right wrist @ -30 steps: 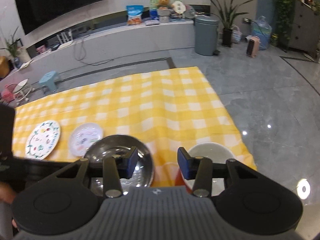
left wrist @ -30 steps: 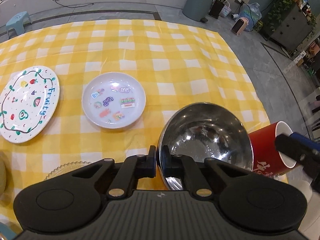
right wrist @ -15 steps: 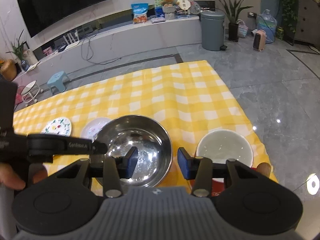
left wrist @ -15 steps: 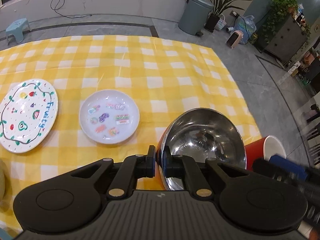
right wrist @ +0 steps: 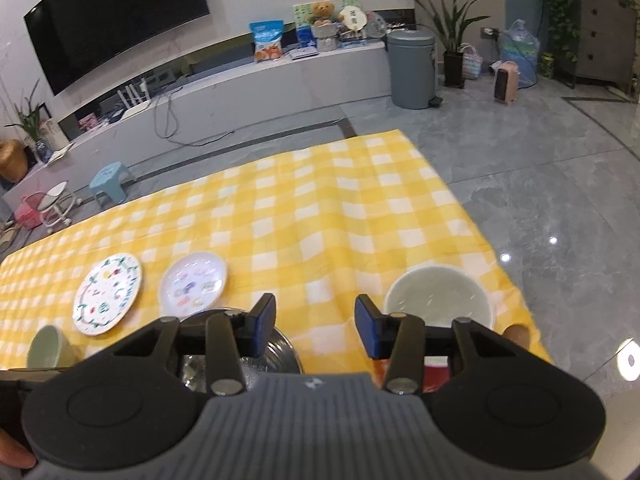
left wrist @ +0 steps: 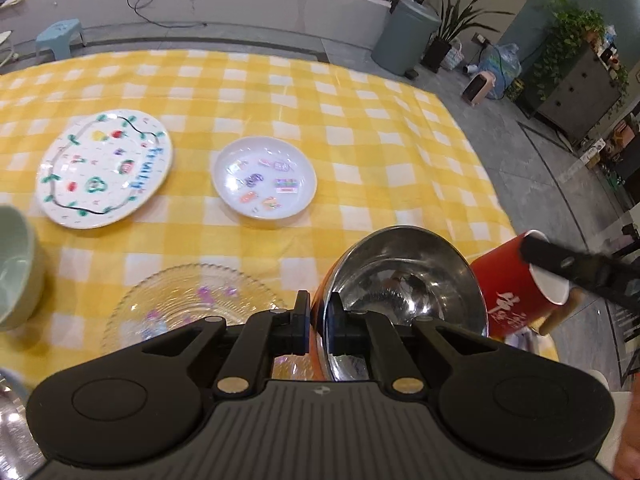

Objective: Organize plates and bowls

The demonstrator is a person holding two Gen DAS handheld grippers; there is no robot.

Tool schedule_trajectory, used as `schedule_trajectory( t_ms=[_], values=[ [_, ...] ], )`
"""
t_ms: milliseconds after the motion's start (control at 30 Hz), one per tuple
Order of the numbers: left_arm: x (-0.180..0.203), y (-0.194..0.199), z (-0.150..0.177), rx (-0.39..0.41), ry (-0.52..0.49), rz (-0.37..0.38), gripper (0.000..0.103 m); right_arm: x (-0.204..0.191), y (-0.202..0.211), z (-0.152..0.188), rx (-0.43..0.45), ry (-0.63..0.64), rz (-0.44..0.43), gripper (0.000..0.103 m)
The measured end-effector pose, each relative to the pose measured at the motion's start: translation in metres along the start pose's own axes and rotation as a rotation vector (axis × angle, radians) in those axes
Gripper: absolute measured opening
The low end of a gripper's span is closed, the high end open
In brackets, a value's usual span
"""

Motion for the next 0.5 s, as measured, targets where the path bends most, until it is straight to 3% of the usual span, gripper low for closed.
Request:
schedule_trajectory(
  t_ms=[100,200,300,400,500],
  values=[
    [-0.002,0.024,-0.006,0.028,0.007,0.005,0.008,-0.010,0.007,0.007,-0.027,-0.002,-0.054,0.046],
    [-0.001,0.045,-0.013,0.059,0.000,0.005,0.008,-0.018,0.017,0.008,-0.039,-0.005,-0.089,0.055],
    [-0.002,0.066,-0.019,0.077,0.002,0.004,0.008,-0.024,0.030,0.006,-0.034,-0.023,-0.121,0.073],
    [-0.005,0.088,-0.023,0.095,0.001,0.001,0.008,-0.032,0.043,0.006,-0.045,-0.055,-0.175,0.075],
    [-0.009,0.109,-0.026,0.113,0.021,0.013,0.008,-0.049,0.056,0.011,-0.055,-0.125,-0.308,0.076]
  ],
)
Point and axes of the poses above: each gripper's, at about its wrist camera, not at the fingertips, and y roughly against the way its jaws point, x to its right, z to its underside, the point moved 7 cm from there along -y, roughly the way its jaws point, and after that the axes turned 10 degrees about x, right-handed, at the moved point
